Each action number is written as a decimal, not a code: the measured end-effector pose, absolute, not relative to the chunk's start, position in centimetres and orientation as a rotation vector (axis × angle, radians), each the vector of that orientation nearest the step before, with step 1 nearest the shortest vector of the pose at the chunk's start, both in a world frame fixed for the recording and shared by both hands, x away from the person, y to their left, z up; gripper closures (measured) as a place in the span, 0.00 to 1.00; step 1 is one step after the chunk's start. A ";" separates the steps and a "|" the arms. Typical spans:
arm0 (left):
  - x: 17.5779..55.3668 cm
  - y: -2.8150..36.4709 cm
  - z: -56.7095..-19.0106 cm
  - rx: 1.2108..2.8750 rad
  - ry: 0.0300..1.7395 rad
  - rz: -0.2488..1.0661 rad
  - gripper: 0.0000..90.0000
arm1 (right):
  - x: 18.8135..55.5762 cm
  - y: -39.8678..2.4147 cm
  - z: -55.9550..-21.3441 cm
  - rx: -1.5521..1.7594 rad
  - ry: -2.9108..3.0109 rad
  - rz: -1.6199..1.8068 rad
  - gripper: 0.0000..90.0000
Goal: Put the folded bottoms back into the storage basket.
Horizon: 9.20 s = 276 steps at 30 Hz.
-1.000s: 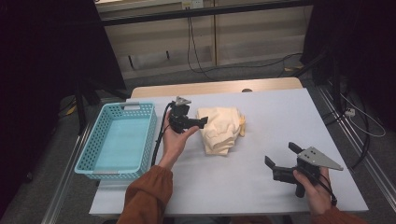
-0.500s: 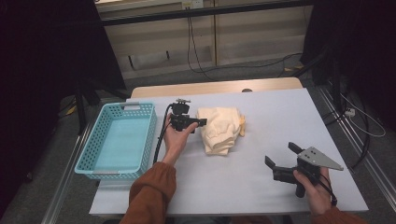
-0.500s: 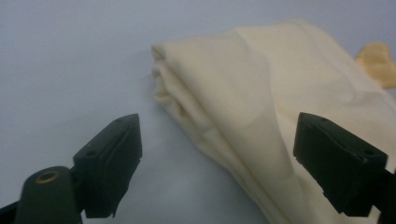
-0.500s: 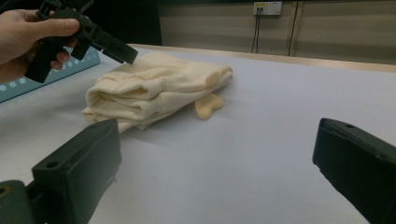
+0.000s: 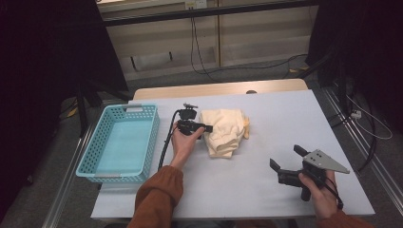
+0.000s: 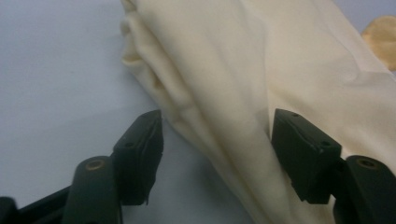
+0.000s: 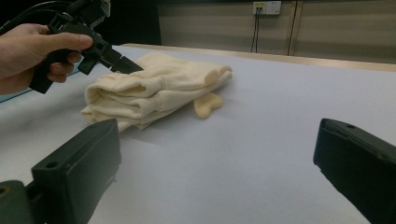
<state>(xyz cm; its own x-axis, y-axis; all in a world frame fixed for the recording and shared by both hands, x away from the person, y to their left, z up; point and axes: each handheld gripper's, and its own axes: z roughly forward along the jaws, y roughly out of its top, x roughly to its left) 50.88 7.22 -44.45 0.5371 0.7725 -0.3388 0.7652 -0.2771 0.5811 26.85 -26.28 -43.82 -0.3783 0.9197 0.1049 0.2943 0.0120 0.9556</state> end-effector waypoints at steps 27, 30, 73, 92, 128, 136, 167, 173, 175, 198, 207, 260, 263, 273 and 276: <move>49.8 5.7 -44.9 2.011 1.309 -0.036 0.72 | 26.9 -26.3 -43.9 1.257 1.709 1.376 0.01; 49.9 6.0 -45.1 1.965 1.321 -0.072 0.76 | 27.0 -26.4 -43.9 1.265 1.705 1.374 0.01; 48.6 5.5 -41.6 1.887 1.181 -0.003 0.82 | 26.9 -26.3 -43.9 1.259 1.708 1.387 0.01; 47.6 4.8 -39.0 1.926 1.079 0.079 0.83 | 26.9 -26.3 -43.9 1.258 1.709 1.387 0.01; 45.7 8.0 -35.3 1.941 0.986 0.172 0.83 | 27.0 -26.2 -43.9 1.257 1.714 1.385 0.01; 45.0 8.6 -34.5 1.949 0.946 0.164 0.83 | 26.9 -26.3 -43.9 1.256 1.710 1.383 0.01; 43.0 12.3 -31.8 1.915 0.880 0.165 0.83 | 26.8 -26.2 -43.8 1.254 1.715 1.391 0.01; 43.0 13.6 -31.3 1.886 0.894 0.169 0.83 | 26.8 -26.2 -43.8 1.248 1.716 1.390 0.01; 43.1 14.4 -31.1 1.869 0.907 0.172 0.83 | 26.8 -26.2 -43.8 1.242 1.718 1.389 0.01; 42.7 17.5 -29.0 1.818 0.923 0.222 0.84 | 26.8 -26.2 -43.8 1.226 1.725 1.388 0.01; 42.5 19.5 -28.0 1.786 0.929 0.240 0.84 | 26.8 -26.2 -43.8 1.228 1.725 1.388 0.01; 41.2 29.3 -25.0 1.660 1.024 0.395 0.84 | 26.9 -26.1 -43.9 1.231 1.738 1.387 0.02; 41.2 29.8 -25.1 1.659 1.049 0.409 0.84 | 26.9 -26.1 -43.9 1.233 1.738 1.387 0.02; 41.4 31.3 -25.5 1.635 1.094 0.413 0.84 | 26.9 -26.1 -43.9 1.230 1.740 1.389 0.02; 41.5 31.7 -25.6 1.624 1.106 0.409 0.84 | 26.9 -26.1 -43.9 1.227 1.739 1.388 0.02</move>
